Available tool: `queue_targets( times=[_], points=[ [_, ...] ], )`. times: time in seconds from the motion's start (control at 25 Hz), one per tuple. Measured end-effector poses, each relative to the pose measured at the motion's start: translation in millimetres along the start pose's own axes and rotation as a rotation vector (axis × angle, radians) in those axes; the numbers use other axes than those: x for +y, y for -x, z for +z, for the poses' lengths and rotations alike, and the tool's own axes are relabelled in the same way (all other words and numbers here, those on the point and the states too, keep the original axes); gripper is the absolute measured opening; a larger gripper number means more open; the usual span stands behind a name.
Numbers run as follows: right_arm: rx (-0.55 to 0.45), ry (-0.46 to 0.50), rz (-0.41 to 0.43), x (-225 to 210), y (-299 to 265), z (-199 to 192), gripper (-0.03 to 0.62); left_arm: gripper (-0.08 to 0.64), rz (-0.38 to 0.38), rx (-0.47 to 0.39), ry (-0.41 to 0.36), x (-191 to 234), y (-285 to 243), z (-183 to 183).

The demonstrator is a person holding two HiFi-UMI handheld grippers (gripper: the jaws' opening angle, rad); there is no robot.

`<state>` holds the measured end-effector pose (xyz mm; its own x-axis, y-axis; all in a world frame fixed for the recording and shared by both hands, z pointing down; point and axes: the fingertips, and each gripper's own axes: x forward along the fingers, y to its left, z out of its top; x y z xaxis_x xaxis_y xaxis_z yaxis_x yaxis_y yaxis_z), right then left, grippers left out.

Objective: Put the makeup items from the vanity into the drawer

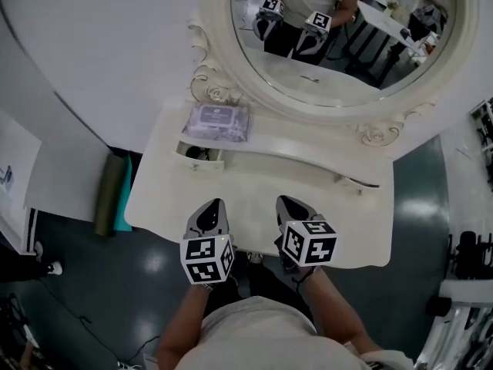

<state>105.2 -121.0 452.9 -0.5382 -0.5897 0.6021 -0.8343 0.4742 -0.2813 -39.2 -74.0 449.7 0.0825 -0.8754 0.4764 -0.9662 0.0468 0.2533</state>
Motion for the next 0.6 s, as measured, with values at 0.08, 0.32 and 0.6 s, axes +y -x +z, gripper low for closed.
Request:
queue_targets(
  times=[0.08,0.32,0.6],
  points=[
    [-0.006,-0.038,-0.032,-16,8,-7,0.018,0.005,-0.046,0.027,-0.016,-15,-9,-7],
    [-0.007,-0.147,-0.162,-64,38,-34,0.018,0.005,-0.179,0.106,-0.048,-54,-31,-35],
    [0.036,-0.205,-0.241,-94,73,-78,0.018,0.005,-0.269,0.206,-0.068,-86,-40,-73]
  ],
)
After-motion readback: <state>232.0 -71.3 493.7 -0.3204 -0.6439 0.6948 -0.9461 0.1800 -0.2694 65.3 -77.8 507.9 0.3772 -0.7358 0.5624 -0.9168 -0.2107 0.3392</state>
